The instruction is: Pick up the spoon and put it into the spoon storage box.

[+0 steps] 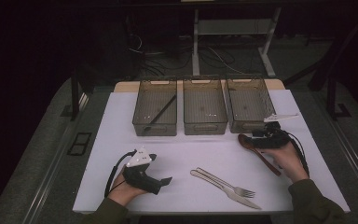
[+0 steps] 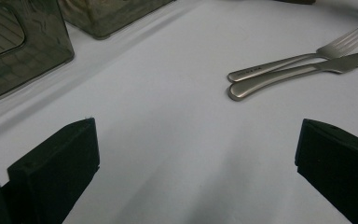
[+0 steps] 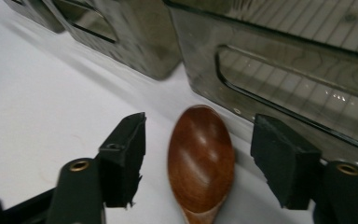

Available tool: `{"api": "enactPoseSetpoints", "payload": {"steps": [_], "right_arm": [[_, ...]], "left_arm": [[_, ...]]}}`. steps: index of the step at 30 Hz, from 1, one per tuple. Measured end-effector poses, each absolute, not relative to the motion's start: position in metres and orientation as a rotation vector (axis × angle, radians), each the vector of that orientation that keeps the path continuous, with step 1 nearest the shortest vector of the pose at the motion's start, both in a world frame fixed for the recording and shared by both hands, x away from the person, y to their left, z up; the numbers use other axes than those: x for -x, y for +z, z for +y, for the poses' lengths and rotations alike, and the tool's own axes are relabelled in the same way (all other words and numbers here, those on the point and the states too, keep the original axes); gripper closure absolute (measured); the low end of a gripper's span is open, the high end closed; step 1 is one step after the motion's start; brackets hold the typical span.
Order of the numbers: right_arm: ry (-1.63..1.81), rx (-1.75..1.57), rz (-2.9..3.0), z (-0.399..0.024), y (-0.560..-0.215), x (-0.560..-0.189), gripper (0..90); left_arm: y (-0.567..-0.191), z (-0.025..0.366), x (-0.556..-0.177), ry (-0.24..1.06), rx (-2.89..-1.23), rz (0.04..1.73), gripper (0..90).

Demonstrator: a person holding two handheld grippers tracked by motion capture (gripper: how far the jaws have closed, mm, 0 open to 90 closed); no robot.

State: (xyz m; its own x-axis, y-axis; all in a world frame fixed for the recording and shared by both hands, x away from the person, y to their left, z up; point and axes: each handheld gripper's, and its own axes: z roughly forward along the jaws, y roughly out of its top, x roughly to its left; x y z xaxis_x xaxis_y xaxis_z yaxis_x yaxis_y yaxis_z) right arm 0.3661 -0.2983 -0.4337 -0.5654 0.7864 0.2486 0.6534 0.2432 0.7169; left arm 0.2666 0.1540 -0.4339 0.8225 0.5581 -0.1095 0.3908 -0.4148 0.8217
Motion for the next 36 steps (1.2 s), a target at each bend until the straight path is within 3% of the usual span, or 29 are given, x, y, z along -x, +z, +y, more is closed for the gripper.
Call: {"api": "enactPoseSetpoints", "payload": {"steps": [12, 26, 36], "right_arm": [[1.139, -1.381, 2.391, -0.299, -0.445, -0.37, 47.5], [1.085, -1.356, 2.421, -0.292, -0.449, -0.369, 53.1], [1.048, -1.278, 2.458, -0.287, -0.448, -0.366, 63.2]], "left_arm": [[-0.434, 0.154, -0.267, 0.224, -2.059, 0.7, 0.0], [-0.434, 0.155, -0.267, 0.225, -2.058, 0.699, 0.0], [-0.433, 0.155, -0.267, 0.227, -2.059, 0.697, 0.0]]}}
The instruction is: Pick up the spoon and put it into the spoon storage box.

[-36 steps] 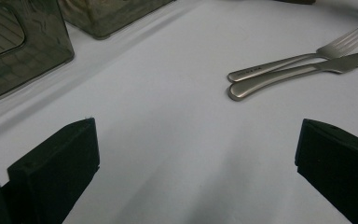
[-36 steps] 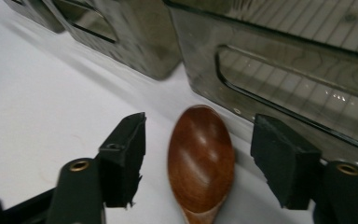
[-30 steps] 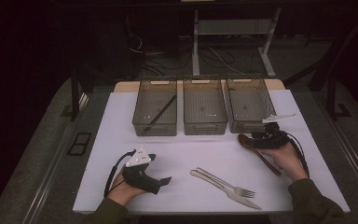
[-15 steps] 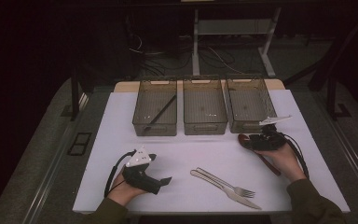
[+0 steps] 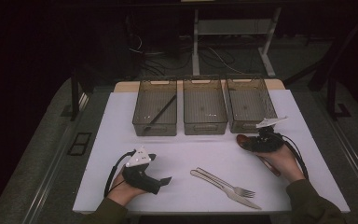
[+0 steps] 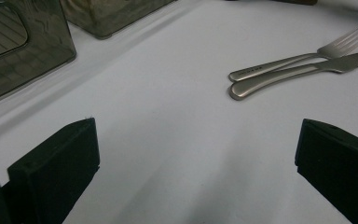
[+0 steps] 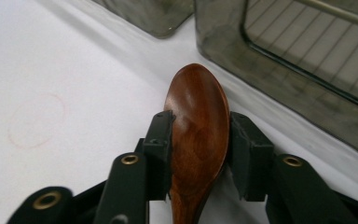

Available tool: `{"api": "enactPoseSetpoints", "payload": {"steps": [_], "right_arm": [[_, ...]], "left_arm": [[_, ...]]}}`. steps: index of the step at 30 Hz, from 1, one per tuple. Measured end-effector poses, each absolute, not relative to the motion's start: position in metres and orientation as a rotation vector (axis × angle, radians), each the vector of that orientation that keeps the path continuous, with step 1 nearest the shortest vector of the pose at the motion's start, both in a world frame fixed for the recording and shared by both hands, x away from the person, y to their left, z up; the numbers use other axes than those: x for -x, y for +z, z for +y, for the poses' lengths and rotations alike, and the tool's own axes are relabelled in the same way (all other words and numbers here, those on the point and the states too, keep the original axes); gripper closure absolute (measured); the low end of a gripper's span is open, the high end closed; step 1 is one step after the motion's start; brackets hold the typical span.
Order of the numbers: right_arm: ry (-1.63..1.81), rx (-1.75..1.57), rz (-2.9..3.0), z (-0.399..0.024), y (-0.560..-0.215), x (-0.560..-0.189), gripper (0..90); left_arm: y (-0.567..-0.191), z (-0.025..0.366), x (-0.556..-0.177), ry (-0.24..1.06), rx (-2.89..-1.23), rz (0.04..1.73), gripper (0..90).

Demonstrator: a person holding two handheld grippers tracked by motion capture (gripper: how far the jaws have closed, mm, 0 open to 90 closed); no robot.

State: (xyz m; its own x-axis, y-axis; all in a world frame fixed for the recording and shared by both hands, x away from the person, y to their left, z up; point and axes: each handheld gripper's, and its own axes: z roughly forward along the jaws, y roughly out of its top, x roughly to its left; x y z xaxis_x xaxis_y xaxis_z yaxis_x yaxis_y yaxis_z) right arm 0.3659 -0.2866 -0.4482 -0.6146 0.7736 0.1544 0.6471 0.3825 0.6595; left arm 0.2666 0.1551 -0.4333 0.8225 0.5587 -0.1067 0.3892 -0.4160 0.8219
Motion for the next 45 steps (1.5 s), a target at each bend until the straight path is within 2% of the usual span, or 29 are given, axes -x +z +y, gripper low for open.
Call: {"api": "enactPoseSetpoints", "payload": {"steps": [13, 20, 45], "right_arm": [[1.045, -1.223, 2.516, -0.279, -0.447, -0.363, 76.9], [1.051, -1.224, 2.512, -0.279, -0.446, -0.362, 81.0], [1.1, -1.234, 2.48, -0.285, -0.428, -0.355, 81.3]], "left_arm": [[-0.433, 0.155, -0.267, 0.226, -2.061, 0.693, 0.0], [-0.433, 0.155, -0.267, 0.226, -2.06, 0.693, 0.0], [-0.433, 0.156, -0.267, 0.227, -2.063, 0.689, 0.0]]}}
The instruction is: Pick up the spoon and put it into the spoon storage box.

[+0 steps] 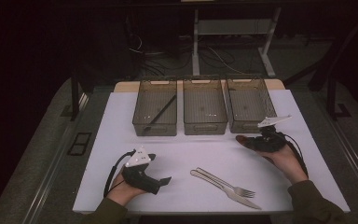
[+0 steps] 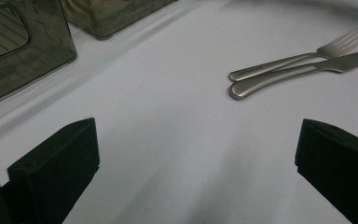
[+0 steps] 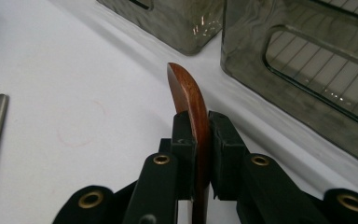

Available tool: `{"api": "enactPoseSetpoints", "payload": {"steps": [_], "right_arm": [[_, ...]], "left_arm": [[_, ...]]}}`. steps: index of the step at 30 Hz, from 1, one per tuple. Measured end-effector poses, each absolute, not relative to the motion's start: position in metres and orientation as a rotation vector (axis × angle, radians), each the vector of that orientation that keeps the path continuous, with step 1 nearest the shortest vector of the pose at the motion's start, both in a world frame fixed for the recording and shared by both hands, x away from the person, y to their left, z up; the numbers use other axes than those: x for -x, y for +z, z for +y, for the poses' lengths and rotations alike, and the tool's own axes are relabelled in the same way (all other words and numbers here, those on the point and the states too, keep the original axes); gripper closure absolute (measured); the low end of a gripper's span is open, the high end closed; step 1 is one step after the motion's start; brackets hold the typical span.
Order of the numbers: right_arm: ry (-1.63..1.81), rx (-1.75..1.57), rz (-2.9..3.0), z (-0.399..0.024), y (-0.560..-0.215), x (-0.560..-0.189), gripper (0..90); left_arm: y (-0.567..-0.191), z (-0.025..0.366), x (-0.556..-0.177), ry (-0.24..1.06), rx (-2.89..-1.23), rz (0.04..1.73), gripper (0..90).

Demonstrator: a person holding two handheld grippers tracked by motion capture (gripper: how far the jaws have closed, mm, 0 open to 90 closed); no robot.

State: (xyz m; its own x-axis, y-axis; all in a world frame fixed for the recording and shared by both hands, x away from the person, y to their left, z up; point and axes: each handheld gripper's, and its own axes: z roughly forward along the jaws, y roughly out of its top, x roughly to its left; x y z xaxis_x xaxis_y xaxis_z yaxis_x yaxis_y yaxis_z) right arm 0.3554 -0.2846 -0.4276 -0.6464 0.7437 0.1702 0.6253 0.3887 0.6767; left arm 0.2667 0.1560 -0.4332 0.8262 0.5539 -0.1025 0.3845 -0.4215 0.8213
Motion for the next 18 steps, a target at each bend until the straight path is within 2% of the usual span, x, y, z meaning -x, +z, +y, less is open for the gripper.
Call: {"api": "enactPoseSetpoints", "payload": {"steps": [18], "right_arm": [[1.163, -1.197, 2.457, -0.281, -0.403, -0.354, 81.3]], "left_arm": [[-0.433, 0.158, -0.267, 0.227, -2.052, 0.696, 0.0]]}}
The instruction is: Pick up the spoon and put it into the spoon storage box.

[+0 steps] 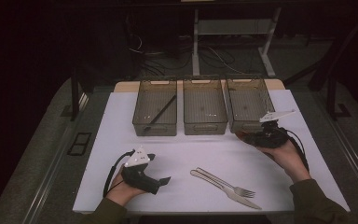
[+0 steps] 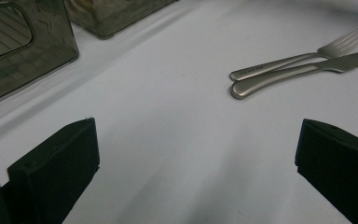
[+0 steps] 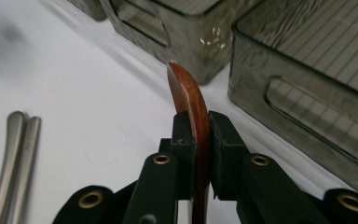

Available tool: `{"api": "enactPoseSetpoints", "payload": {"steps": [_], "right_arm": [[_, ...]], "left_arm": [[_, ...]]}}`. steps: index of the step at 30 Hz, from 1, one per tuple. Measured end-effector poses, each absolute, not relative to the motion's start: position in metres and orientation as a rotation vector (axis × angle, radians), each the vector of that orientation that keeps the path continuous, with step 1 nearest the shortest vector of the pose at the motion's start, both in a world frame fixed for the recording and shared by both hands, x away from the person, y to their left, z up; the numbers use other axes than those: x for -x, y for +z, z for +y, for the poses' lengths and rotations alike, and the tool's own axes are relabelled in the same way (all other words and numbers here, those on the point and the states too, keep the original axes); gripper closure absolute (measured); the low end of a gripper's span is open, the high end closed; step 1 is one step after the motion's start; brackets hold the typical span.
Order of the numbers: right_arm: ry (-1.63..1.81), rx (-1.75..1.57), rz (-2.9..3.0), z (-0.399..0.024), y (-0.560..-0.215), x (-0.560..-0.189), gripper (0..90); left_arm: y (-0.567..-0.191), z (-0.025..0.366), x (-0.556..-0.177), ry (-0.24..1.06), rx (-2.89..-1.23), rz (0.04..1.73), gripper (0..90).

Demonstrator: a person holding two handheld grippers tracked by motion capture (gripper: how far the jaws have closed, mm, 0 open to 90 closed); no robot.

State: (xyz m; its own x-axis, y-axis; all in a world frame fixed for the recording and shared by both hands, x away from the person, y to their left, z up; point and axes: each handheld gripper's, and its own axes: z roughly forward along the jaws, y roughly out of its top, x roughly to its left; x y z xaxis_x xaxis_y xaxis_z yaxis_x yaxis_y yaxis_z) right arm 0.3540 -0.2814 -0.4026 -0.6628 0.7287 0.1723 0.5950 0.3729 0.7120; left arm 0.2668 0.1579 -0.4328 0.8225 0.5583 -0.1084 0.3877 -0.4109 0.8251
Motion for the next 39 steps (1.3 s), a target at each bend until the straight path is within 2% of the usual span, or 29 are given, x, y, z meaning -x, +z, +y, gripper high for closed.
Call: {"api": "enactPoseSetpoints", "payload": {"steps": [21, 39], "right_arm": [[1.231, -1.17, 2.443, -0.26, -0.373, -0.361, 81.4], [1.253, -1.146, 2.449, -0.232, -0.343, -0.392, 81.3]], "left_arm": [[-0.432, 0.156, -0.265, 0.212, -2.049, 0.678, 0.0], [-0.432, 0.156, -0.264, 0.212, -2.044, 0.68, 0.0]]}}
